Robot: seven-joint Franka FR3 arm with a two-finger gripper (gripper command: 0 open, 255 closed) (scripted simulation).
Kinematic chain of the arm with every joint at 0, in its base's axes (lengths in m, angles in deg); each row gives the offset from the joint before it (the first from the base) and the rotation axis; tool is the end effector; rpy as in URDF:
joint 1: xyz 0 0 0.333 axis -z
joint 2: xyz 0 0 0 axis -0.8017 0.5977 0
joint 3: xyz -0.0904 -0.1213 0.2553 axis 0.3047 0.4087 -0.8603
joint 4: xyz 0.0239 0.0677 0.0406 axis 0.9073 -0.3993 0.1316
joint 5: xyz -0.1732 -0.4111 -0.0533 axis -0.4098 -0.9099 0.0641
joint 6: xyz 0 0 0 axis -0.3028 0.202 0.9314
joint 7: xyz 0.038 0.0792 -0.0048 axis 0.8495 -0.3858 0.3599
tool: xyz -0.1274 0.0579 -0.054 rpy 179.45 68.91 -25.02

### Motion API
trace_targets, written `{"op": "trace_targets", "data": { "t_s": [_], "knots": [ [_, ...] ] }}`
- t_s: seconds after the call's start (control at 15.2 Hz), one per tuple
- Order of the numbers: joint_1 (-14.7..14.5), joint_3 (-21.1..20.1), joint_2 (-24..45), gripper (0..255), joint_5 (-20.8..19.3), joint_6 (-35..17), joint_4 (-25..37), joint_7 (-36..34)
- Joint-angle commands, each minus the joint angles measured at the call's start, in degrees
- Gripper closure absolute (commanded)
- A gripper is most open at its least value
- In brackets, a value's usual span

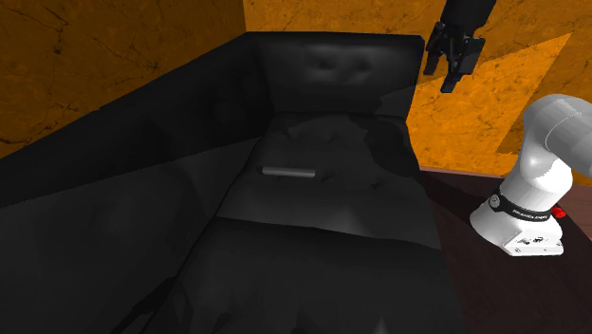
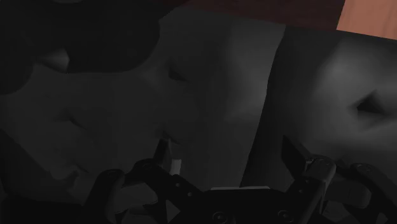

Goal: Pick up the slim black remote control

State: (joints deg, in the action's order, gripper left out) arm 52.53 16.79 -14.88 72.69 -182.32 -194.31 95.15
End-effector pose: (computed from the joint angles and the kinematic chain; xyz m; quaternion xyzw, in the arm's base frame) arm 0.3825 -0.0172 0.5170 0.9972 0.0696 0.0115 0.0231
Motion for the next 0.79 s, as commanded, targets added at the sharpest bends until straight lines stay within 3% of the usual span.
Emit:
{"op": "trace_targets", "data": {
  "t_s": [0.0,0.73],
  "knots": [
    [0.00,0.00,0.00,0,0.00,0.00,0.00,0.00],
    [1.06,2.82,22.54,0,1.40,-17.26,3.07,-1.31]
  ]
}}
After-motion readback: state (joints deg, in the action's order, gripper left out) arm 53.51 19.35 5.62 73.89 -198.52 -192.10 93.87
